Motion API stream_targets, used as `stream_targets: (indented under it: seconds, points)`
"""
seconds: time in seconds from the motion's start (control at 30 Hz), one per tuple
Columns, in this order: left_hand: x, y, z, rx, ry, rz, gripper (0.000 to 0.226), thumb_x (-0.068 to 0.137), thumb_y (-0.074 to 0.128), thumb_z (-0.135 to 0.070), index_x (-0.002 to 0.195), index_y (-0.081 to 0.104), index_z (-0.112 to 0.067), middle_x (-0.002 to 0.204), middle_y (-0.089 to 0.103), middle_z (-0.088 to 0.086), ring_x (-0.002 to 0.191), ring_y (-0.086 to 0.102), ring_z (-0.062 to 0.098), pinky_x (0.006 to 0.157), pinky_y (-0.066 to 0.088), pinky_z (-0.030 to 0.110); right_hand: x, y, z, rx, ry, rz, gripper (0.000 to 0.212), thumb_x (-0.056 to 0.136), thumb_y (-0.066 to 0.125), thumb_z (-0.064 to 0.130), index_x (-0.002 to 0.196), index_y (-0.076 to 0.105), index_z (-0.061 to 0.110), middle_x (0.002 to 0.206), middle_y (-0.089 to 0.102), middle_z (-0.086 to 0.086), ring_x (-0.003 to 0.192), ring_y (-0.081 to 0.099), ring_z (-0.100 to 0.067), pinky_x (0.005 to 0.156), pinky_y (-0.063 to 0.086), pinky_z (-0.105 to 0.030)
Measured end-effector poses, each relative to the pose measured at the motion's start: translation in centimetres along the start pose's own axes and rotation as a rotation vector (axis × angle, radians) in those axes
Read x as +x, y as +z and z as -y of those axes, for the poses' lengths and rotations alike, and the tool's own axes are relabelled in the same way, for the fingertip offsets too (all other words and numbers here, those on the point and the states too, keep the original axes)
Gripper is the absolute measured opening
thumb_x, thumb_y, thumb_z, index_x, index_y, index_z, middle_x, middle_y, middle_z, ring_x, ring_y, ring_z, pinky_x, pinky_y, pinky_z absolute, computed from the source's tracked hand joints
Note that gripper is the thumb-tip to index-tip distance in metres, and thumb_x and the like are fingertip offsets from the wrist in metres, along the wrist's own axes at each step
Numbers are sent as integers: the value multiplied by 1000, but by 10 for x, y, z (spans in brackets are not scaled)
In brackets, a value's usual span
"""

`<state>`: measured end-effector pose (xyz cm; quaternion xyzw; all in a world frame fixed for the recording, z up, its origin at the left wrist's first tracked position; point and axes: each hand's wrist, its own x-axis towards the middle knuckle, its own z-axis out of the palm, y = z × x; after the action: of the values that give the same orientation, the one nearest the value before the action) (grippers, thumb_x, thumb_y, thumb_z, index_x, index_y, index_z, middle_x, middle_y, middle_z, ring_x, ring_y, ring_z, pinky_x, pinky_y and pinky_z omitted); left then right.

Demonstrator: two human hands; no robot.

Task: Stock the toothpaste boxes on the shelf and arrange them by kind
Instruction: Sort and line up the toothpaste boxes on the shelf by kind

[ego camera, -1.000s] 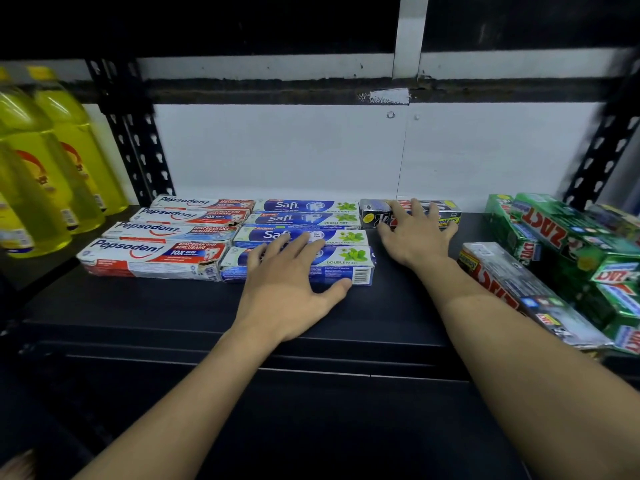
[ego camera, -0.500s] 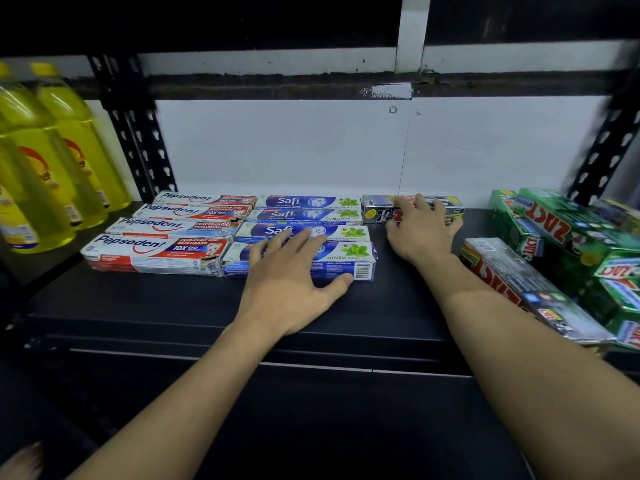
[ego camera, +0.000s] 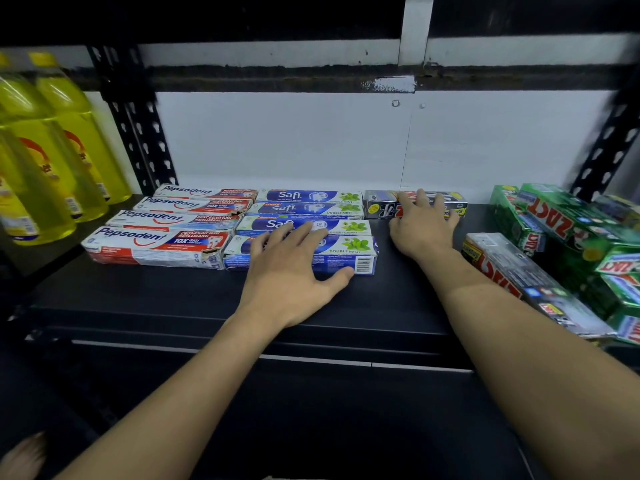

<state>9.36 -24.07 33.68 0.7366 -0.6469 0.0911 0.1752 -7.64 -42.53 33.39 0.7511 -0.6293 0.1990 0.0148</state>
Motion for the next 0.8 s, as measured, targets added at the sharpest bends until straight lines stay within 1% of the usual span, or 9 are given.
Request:
stream_targets:
  seconds: [0.17, 0.3, 0.37, 0.43, 0.5, 0.57, 0.67, 0.73, 0.8]
  points:
    - [0, 0, 0, 0, -3, -3, 80, 84, 33, -82, 151, 32, -40, 161, 26, -14, 149, 16, 13, 119, 10, 39, -2, -2, 1, -31, -30, 17, 57, 98, 34, 39, 153, 20, 34, 163, 13, -4, 149, 2, -36, 113, 6, -63]
    - [1, 1, 0, 0, -4, -12, 80, 83, 35, -82, 151, 33, -40, 161, 27, -14, 149, 17, 13, 119, 11, 38, -3, -2, 1, -44, -26, 41, 59, 98, 34, 42, 154, 17, 33, 164, 10, -3, 149, 1, -36, 112, 5, -65]
    - [0, 2, 0, -1, -4, -19, 79, 83, 35, -82, 150, 34, -40, 161, 28, -13, 149, 18, 14, 119, 11, 39, -4, -3, 2, -28, -19, 51, 60, 98, 35, 42, 154, 17, 32, 164, 9, -4, 150, 0, -36, 113, 4, -64]
    - [0, 2, 1, 2, -3, -22, 79, 83, 35, -82, 150, 34, -40, 160, 29, -13, 149, 18, 14, 119, 12, 39, -6, -5, 4, 16, -9, 47, 59, 97, 38, 39, 153, 21, 31, 164, 12, -5, 150, 1, -36, 115, 4, -62]
    - [-1, 2, 1, 0, -5, -23, 80, 83, 35, -82, 150, 34, -40, 160, 29, -13, 149, 18, 14, 119, 12, 40, -10, -9, 7, 73, 0, 13, 57, 95, 43, 35, 150, 31, 28, 161, 21, -6, 148, 9, -37, 116, 9, -59]
    - [-2, 1, 1, -5, -8, -21, 79, 83, 36, -81, 150, 35, -39, 161, 29, -13, 149, 18, 13, 120, 12, 40, -20, -15, 10, 116, -7, -34, 55, 91, 48, 31, 145, 41, 24, 153, 36, -8, 143, 24, -37, 114, 18, -55]
    - [-2, 0, 0, -7, -7, -19, 80, 83, 37, -82, 150, 35, -39, 161, 29, -12, 150, 18, 14, 120, 13, 40, -47, -31, 12, 183, -74, -131, 51, 85, 53, 26, 136, 53, 20, 132, 58, -9, 124, 49, -37, 104, 38, -47]
    - [-2, -1, 0, -8, -7, -14, 80, 83, 37, -81, 150, 35, -39, 161, 29, -11, 150, 18, 15, 120, 13, 41, -69, -46, 13, 272, -92, -140, 48, 85, 56, 28, 132, 57, 20, 118, 67, -9, 116, 56, -35, 95, 45, -42]
    - [-2, -1, 0, -4, -7, -12, 80, 84, 37, -81, 150, 34, -38, 161, 30, -11, 150, 19, 15, 120, 14, 41, -92, -64, 10, 327, -95, -120, 43, 86, 59, 31, 128, 60, 23, 107, 71, -8, 112, 59, -32, 89, 47, -37]
